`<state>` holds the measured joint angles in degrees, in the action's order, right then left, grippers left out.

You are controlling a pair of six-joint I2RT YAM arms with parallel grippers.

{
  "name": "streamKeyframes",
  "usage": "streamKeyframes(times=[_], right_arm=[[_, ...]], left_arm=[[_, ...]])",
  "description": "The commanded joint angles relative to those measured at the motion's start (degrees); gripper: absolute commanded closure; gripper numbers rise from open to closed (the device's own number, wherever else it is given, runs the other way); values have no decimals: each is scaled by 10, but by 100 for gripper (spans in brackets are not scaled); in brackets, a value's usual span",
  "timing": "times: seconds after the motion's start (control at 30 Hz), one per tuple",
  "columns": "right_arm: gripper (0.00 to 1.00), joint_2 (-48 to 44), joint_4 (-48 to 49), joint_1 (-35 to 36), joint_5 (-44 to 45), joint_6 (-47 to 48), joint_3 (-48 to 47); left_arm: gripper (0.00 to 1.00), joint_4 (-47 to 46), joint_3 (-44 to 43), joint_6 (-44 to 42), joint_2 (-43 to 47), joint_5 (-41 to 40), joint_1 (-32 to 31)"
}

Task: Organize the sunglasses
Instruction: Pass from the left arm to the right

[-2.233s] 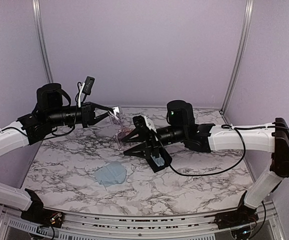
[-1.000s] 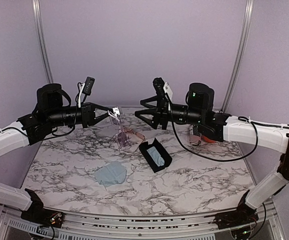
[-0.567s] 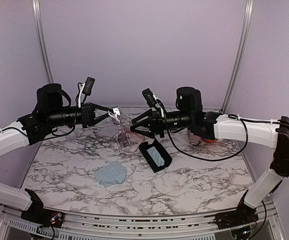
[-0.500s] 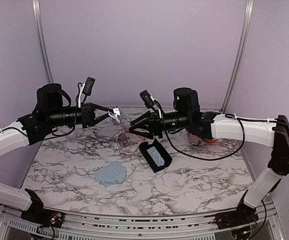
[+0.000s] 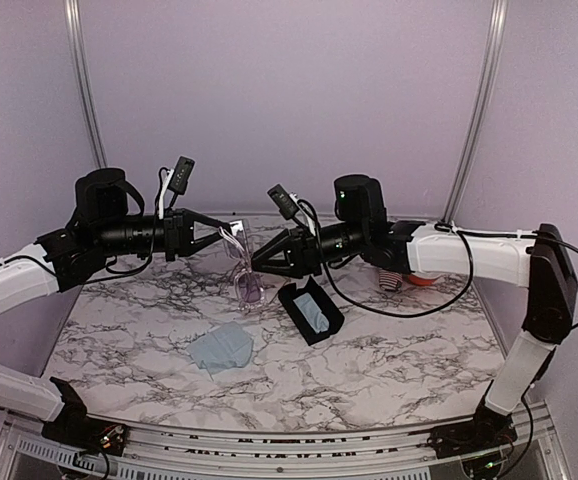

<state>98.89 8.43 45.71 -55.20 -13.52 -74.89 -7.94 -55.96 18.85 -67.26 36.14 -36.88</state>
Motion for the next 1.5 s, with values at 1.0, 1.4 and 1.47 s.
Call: streamKeyframes(times=[1.0,1.4,1.47], right_arm=[[89,29,96,19,-80,-52,-19],[99,26,101,20,-84,-58,-17],[100,24,101,19,-84,-58,-16]], left_arm=[[100,-30,3,-4,3,9,-5],[96,-29,5,-8,7,0,-6],[90,-30,5,-8,8,-2,-6]])
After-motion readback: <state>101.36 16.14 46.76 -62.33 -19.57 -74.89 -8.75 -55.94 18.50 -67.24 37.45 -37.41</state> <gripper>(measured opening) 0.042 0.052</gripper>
